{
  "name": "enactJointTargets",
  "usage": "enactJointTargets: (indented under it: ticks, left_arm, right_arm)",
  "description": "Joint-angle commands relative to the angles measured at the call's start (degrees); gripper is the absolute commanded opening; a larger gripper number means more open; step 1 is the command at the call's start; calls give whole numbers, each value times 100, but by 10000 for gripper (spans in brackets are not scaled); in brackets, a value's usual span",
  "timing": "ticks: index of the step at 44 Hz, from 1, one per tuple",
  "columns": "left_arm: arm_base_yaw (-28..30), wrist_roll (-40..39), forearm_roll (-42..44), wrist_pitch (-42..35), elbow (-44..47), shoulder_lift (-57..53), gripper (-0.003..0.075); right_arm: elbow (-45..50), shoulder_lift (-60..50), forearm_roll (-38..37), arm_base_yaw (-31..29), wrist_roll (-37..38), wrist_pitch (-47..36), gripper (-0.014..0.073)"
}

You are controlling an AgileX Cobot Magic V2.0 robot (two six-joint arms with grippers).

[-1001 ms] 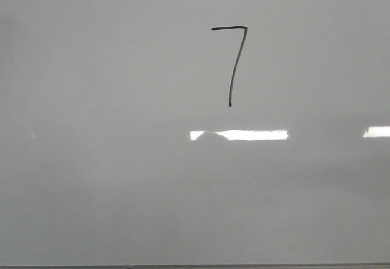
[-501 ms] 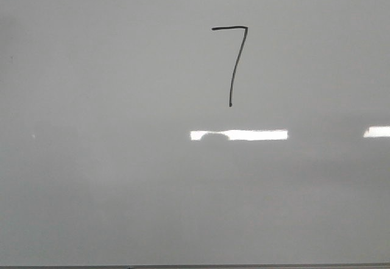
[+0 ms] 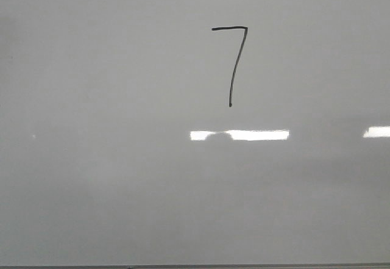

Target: Write number 7 on whiteboard

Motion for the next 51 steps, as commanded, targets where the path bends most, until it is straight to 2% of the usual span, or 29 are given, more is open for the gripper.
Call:
enactJointTargets:
  ticks: [1,11,51]
  left_arm:
    - [8,-3,-41,-463,15,-90,-20]
    - [8,-3,-41,-463,15,-90,-20]
    - [8,-3,-41,-463,15,-90,-20]
  right_arm:
    - [-27,-121,-108,-115,3,-536,-69]
    - [-27,-121,-127,-112,3,-806,-69]
    - [-27,-116,-132,-112,3,-807,-69]
